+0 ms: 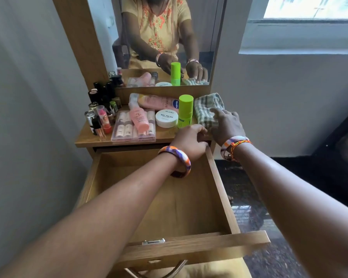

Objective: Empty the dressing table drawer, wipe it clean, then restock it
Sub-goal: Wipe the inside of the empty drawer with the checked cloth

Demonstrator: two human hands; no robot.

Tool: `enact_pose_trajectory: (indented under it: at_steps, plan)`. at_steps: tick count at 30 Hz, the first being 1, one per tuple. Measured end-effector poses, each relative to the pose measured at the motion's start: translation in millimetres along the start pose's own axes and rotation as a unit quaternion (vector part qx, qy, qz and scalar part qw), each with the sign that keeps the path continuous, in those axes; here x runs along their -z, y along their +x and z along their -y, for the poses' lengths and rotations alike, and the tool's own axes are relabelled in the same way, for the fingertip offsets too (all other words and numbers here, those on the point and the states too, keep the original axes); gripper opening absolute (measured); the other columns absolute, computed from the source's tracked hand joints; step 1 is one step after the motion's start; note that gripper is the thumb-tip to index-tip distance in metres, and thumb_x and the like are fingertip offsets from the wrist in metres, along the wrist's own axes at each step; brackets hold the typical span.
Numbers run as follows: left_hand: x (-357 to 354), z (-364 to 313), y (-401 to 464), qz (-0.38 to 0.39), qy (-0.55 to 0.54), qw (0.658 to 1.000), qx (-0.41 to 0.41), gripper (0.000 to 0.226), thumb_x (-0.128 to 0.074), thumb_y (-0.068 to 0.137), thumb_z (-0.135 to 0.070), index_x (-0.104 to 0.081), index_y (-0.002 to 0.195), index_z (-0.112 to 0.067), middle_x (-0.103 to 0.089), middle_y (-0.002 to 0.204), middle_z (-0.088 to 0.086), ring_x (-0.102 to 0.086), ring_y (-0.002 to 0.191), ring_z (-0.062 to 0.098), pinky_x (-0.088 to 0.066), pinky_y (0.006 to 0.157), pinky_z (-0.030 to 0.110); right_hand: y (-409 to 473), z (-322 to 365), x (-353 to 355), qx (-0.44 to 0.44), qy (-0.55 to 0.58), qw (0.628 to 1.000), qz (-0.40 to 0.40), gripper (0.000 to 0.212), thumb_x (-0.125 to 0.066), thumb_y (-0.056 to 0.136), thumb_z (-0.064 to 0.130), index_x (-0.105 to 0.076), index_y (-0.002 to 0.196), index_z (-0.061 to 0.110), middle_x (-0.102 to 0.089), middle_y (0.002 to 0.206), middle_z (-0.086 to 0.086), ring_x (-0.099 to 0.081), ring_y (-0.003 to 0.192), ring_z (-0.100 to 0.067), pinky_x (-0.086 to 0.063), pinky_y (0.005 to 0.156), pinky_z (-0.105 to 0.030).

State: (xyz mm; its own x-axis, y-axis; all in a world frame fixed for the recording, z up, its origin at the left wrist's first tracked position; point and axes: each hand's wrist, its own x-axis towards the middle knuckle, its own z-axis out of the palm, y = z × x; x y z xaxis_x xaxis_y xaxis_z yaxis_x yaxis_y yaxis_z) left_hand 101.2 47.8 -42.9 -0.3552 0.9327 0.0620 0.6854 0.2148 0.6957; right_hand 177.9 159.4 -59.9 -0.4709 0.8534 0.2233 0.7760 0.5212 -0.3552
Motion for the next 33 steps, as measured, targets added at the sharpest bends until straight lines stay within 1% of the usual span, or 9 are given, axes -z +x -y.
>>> enact_pose_trajectory:
  at_steps: [4,8,11,14,19,23,25,29,33]
  plan:
    - [1,6,-11,0.054,-0.031,0.997,0.044,0.043,-0.066,0.084,-0.013,-0.055,0.126,-0.005,-0.063,0.122,0.011,-0.061,0.111,0.027,-0.049,0.096,0.032,-10,3,20,0.005,-0.094,0.995,0.042,0.029,-0.05,0.087,0.016,-0.061,0.114,0.01,-0.057,0.124,-0.015,-0.043,0.121,-0.034,-0.04,0.095,-0.038]
    - [7,6,-33,0.124,-0.094,0.985,0.068,0.061,-0.074,0.079,-0.027,-0.047,0.131,-0.009,-0.057,0.121,0.002,-0.057,0.109,0.018,-0.053,0.088,0.032,-28,10,49,-0.091,0.122,0.985,0.086,0.027,-0.06,0.082,0.032,-0.067,0.085,0.006,-0.064,0.083,-0.011,-0.06,0.081,-0.027,-0.047,0.069,-0.03]
    - [11,3,-49,0.157,-0.177,0.971,0.045,0.027,-0.072,0.08,-0.022,-0.055,0.1,-0.023,-0.059,0.089,-0.012,-0.058,0.076,0.001,-0.049,0.059,0.012,-45,15,65,-0.128,0.235,0.955,0.128,0.021,-0.064,0.075,0.023,-0.058,0.061,0.009,-0.053,0.063,-0.005,-0.048,0.062,-0.019,-0.041,0.06,-0.029]
    - [17,6,-62,0.099,-0.19,0.977,0.023,0.023,-0.074,0.078,-0.017,-0.061,0.096,-0.016,-0.061,0.08,-0.009,-0.06,0.067,0.001,-0.049,0.057,0.012,-62,22,75,-0.15,0.295,0.925,0.188,0.017,-0.062,0.078,0.018,-0.057,0.065,0.01,-0.055,0.07,-0.008,-0.054,0.066,-0.021,-0.052,0.073,-0.037]
    - [39,29,-71,-0.002,-0.125,0.992,0.013,0.02,-0.068,0.081,-0.003,-0.067,0.101,0.0,-0.065,0.086,0.008,-0.059,0.079,0.016,-0.051,0.077,0.03,-81,30,83,-0.134,0.308,0.924,0.184,0.01,-0.057,0.085,0.014,-0.058,0.082,0.004,-0.052,0.076,-0.009,-0.054,0.068,-0.019,-0.054,0.069,-0.038]
    - [59,38,-69,-0.122,-0.129,0.984,0.015,0.011,-0.064,0.083,-0.006,-0.069,0.092,-0.011,-0.062,0.073,-0.004,-0.055,0.069,0.009,-0.046,0.071,0.024,-89,49,83,-0.098,0.361,0.913,0.165,0.028,-0.054,0.09,0.012,-0.06,0.112,-0.003,-0.052,0.075,-0.006,-0.055,0.084,-0.025,-0.052,0.089,-0.051]
    - [68,40,-67,-0.155,-0.113,0.981,0.007,0.009,-0.063,0.085,-0.012,-0.068,0.093,-0.014,-0.061,0.077,-0.002,-0.057,0.076,0.015,-0.046,0.073,0.027,-91,63,84,-0.085,0.386,0.907,0.144,0.033,-0.054,0.091,0.013,-0.056,0.118,-0.005,-0.054,0.077,-0.006,-0.061,0.081,-0.025,-0.056,0.084,-0.043]
    - [73,50,-72,-0.148,-0.051,0.987,-0.04,0.024,-0.062,0.088,-0.025,-0.066,0.099,-0.004,-0.061,0.094,0.006,-0.058,0.091,0.024,-0.048,0.087,0.036,-87,84,85,-0.075,0.446,0.881,0.141,0.032,-0.055,0.091,0.011,-0.057,0.117,-0.007,-0.053,0.072,-0.005,-0.055,0.062,-0.014,-0.054,0.042,-0.02]
    - [77,56,-78,-0.218,-0.025,0.974,-0.05,0.03,-0.063,0.088,-0.02,-0.064,0.108,0.002,-0.065,0.11,0.018,-0.06,0.1,0.027,-0.048,0.084,0.03,-78,84,79,-0.015,0.402,0.905,0.135,0.028,-0.064,0.085,0.011,-0.061,0.106,-0.008,-0.058,0.084,-0.01,-0.055,0.08,-0.021,-0.054,0.068,-0.03]
